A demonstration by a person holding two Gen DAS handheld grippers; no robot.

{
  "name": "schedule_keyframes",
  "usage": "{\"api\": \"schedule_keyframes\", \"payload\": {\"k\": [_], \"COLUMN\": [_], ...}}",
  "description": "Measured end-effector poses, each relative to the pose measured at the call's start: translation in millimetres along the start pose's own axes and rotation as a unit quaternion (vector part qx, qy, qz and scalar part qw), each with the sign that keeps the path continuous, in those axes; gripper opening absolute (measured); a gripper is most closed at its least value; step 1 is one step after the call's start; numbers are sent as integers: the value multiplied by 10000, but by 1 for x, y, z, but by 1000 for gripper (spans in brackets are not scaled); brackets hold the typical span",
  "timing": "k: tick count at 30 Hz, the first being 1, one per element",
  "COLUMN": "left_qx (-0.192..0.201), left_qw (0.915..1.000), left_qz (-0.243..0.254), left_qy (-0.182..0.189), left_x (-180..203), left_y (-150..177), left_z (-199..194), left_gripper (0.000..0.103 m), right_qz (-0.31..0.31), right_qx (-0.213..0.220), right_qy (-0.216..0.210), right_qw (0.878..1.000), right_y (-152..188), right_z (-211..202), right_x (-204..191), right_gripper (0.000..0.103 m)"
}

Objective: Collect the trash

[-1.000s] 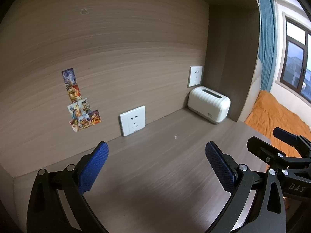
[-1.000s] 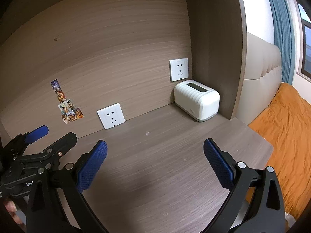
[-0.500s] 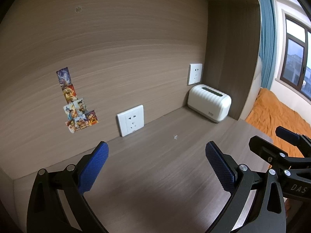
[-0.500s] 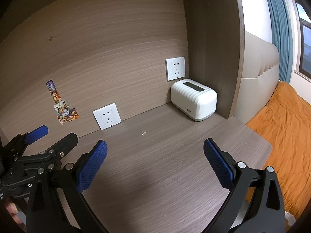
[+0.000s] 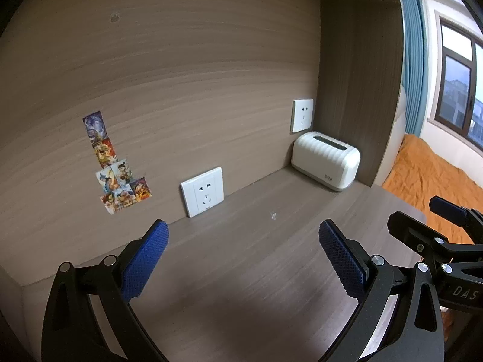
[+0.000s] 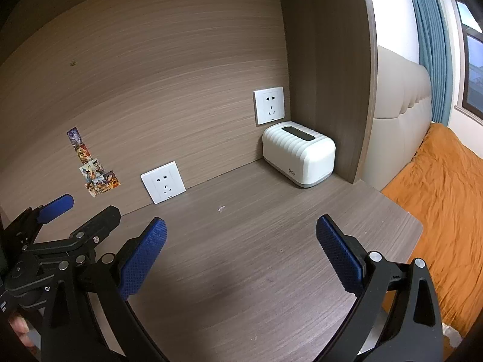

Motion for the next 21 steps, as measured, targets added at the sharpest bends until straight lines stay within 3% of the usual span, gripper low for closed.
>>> {"api": "schedule_keyframes", "payload": {"k": [21], "left_qx": [-112], "left_qw": [9999], "left_qz": [-27], "left_qy": [15], "left_x": [-1], "left_y": [4], "left_z": [7], "left_gripper": [98], "right_qz": [3], "right_qx": [-53], "right_qy": [29], "right_qw": [10000], "right_y": [3], "right_z": [5], "right_x": [-3], "right_gripper": [99]}}
Point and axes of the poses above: each gripper's, at about its wrist camera, not at the fingertips, and z roughly the way its jaws point, x to its right, y to its underside, the point moved 2 cm from there along z, roughly the way its jaws point, and after that the axes turned 7 degrees about x, right-handed, at the moved point
